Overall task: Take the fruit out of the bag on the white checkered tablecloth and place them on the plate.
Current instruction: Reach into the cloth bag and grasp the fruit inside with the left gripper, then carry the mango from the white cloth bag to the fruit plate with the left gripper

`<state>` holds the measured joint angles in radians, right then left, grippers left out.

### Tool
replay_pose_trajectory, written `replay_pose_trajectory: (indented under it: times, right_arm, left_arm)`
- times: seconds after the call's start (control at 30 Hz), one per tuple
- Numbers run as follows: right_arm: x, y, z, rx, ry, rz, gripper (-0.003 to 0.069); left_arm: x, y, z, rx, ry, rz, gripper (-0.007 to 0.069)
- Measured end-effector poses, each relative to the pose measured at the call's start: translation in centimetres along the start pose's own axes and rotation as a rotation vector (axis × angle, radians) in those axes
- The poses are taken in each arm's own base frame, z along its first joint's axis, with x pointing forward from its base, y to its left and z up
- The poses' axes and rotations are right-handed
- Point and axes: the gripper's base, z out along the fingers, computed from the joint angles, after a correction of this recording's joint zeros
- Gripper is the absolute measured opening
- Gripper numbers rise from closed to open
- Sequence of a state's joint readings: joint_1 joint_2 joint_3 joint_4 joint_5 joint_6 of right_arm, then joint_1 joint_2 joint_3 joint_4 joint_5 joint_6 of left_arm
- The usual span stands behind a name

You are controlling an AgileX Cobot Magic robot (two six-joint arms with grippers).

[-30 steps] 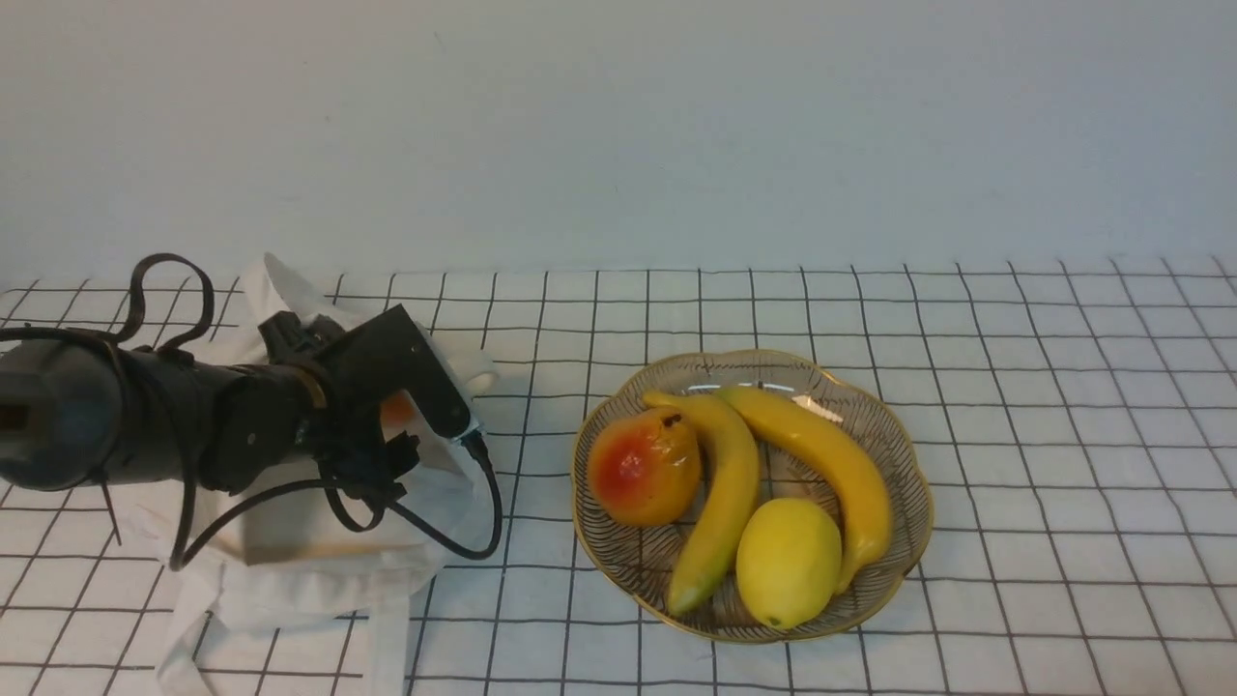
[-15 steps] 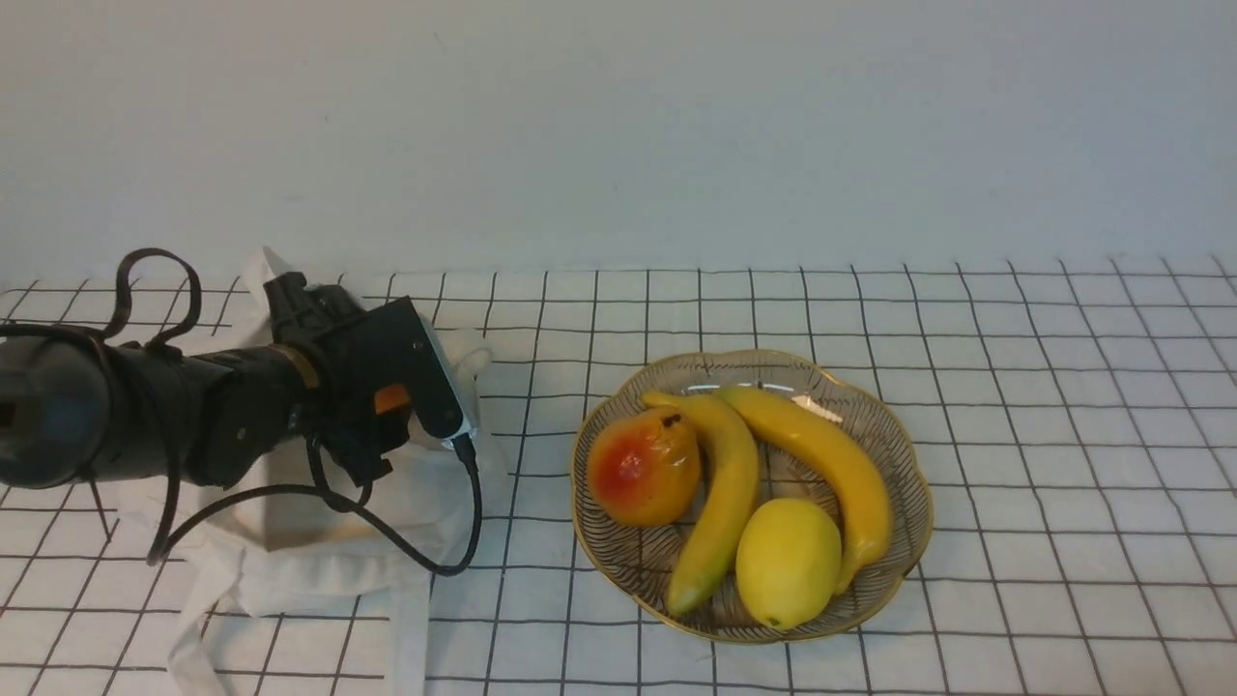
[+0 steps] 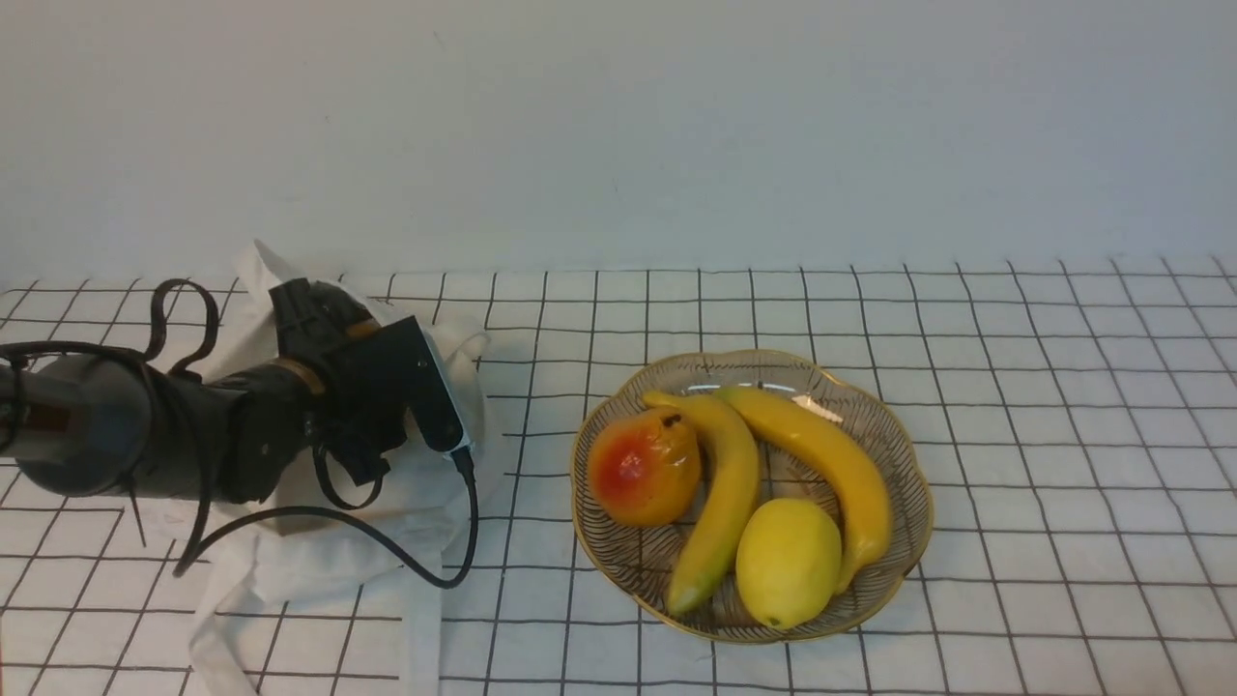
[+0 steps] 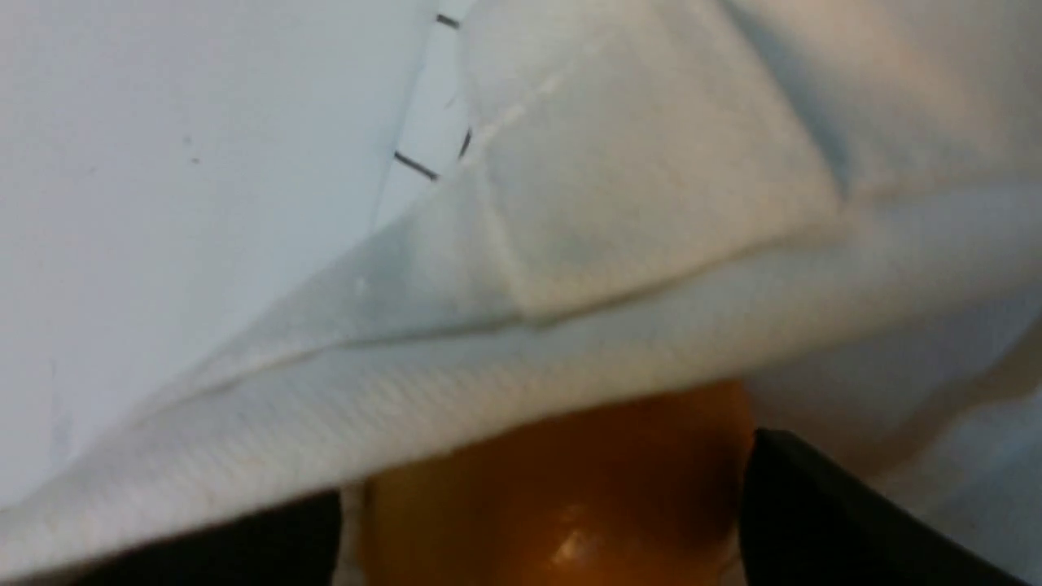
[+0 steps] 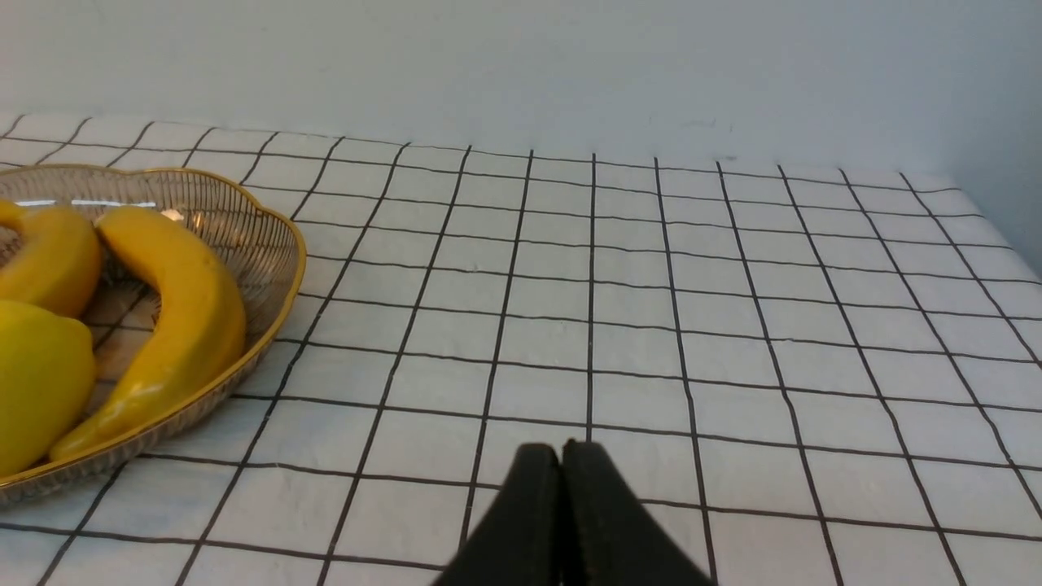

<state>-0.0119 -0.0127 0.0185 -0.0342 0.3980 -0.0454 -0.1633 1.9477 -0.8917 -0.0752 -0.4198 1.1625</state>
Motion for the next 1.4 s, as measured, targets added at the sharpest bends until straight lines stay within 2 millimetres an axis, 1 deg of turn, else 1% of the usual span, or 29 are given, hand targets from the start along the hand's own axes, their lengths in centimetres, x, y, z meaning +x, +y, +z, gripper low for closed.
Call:
replay_pose_trajectory:
  times: [0.13, 0.2, 0.3, 0.33, 0.37, 0.53, 0.63, 0.67, 0.73, 0.77, 0.8, 0.83, 0.87, 0.9, 0.97, 1.03, 1.13, 1.17, 1.2, 1.33, 1.37, 1.4]
  right_arm:
    - [0.0, 0.0, 0.0, 0.0, 0.0, 0.0, -0.0014]
    - [0.0, 0.0, 0.0, 0.0, 0.0, 0.0, -0.0014]
    - [0.0, 0.0, 0.0, 0.0, 0.0, 0.0, -0.0014]
    - [0.0, 0.0, 0.0, 0.0, 0.0, 0.0, -0.0014]
    - [0.0, 0.0, 0.0, 0.0, 0.0, 0.0, -0.0014]
    - [0.0, 0.0, 0.0, 0.0, 0.0, 0.0, -0.0014]
    - [0.0, 0.0, 0.0, 0.0, 0.0, 0.0, -0.0014]
    - [0.0, 0.0, 0.0, 0.0, 0.0, 0.0, -0.0014]
    - [0.0, 0.0, 0.0, 0.0, 0.0, 0.0, -0.0014]
    - [0.0, 0.0, 0.0, 0.0, 0.0, 0.0, -0.0014]
    - [0.0, 0.0, 0.0, 0.0, 0.0, 0.0, -0.0014]
    - [0.0, 0.0, 0.0, 0.0, 0.0, 0.0, -0.0014]
    - [0.0, 0.0, 0.0, 0.0, 0.0, 0.0, -0.0014]
    - [0.0, 0.0, 0.0, 0.0, 0.0, 0.0, -0.0014]
    - [0.0, 0.0, 0.0, 0.0, 0.0, 0.0, -0.0014]
    - [0.0, 0.0, 0.0, 0.0, 0.0, 0.0, -0.0014]
    - [0.0, 0.0, 0.0, 0.0, 0.0, 0.0, -0.0014]
    - [0.0, 0.0, 0.0, 0.0, 0.0, 0.0, -0.0014]
    - [0.0, 0.0, 0.0, 0.0, 0.0, 0.0, -0.0014]
    - [0.0, 0.0, 0.0, 0.0, 0.0, 0.0, -0.0014]
    - [0.0, 0.0, 0.0, 0.0, 0.0, 0.0, -0.0014]
    - [0.0, 0.0, 0.0, 0.0, 0.0, 0.0, -0.0014]
  left_arm:
    - [0.7, -0.8, 0.9, -0.003, 0.034, 0.017, 0.0601]
    - [0.9, -0.9, 1.1, -0.025, 0.037, 0.014, 0.0596]
    - [1.0, -0.9, 1.3, -0.045, 0.037, 0.013, 0.0568]
    - [1.0, -0.9, 1.5, -0.059, 0.035, 0.014, 0.0518]
    - [1.0, -1.0, 1.5, -0.061, 0.035, 0.014, 0.0498]
    - [0.9, -1.0, 1.6, -0.069, 0.034, 0.008, 0.0489]
    - [-0.1, -1.0, 1.1, -0.066, 0.045, -0.054, 0.0489]
    - [-0.7, -0.9, 0.7, -0.057, 0.053, -0.098, 0.0489]
    - [-1.1, -0.7, 0.2, -0.044, 0.057, -0.129, 0.0489]
    - [-1.5, -0.5, -0.3, -0.027, 0.057, -0.148, 0.0489]
    - [-2.1, -0.1, -1.4, 0.028, 0.071, -0.219, 0.0489]
    - [-2.1, 0.0, -1.6, 0.036, 0.07, -0.219, 0.0489]
    - [-2.5, 0.4, -3.0, 0.119, 0.083, -0.299, 0.0489]
    - [-2.6, 0.7, -3.6, 0.156, 0.083, -0.334, 0.0489]
    - [-2.8, 0.9, -4.3, 0.186, 0.083, -0.379, 0.0489]
    - [-3.1, 1.7, -6.0, 0.24, 0.071, -0.495, 0.0489]
    - [-3.5, 3.2, -8.6, 0.294, 0.025, -0.618, 0.0489]
    - [-3.4, 3.6, -8.9, 0.289, 0.021, -0.636, 0.0489]
    - [-3.3, 4.3, -10.2, 0.323, 0.004, -0.719, 0.0489]
    - [-2.2, 5.9, -13.3, 0.418, 0.016, -0.999, 0.0489]
    - [-2.1, 5.9, -13.5, 0.424, 0.02, -1.011, 0.0489]
    - [-1.8, 6.1, -14.9, 0.496, 0.05, -1.149, 0.0489]
